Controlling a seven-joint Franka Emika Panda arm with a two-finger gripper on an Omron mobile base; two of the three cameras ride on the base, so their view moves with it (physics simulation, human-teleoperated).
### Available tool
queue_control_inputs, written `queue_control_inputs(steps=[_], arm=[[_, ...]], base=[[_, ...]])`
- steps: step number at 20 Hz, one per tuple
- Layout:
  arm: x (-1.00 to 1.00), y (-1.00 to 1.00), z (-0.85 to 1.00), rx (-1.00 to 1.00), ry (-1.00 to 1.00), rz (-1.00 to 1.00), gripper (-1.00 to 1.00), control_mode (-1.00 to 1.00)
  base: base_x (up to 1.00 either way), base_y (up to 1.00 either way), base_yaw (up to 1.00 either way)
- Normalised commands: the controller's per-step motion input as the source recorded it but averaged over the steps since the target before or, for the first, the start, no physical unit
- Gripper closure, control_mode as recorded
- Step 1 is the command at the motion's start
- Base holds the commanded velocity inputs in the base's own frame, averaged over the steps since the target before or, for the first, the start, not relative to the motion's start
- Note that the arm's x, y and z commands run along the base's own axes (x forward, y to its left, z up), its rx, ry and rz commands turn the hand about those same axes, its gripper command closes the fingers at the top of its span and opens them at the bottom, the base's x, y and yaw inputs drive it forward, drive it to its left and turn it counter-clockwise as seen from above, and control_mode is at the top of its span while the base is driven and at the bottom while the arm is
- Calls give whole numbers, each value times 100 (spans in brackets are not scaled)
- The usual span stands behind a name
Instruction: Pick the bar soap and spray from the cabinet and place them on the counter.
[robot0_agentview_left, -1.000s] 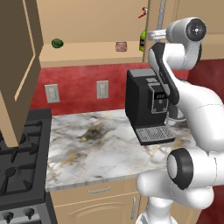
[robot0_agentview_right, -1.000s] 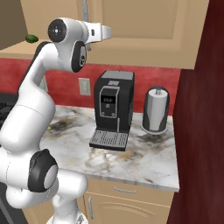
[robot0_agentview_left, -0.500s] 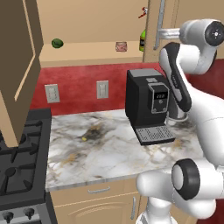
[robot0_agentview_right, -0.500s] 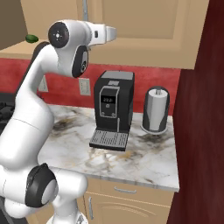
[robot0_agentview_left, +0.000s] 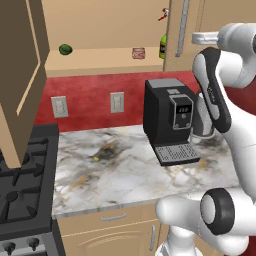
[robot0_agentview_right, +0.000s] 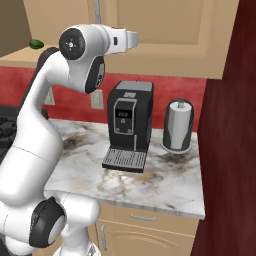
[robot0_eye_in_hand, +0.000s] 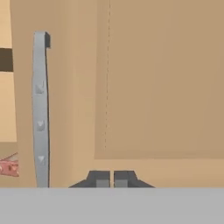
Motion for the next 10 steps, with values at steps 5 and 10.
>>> queue_control_inputs(steps=[5, 10], arm=[[16, 24, -4, 0, 0, 0, -100, -100], [30, 15, 0, 0, 0, -1, -100, -100]], base=[[0, 0, 0], [0, 0, 0]])
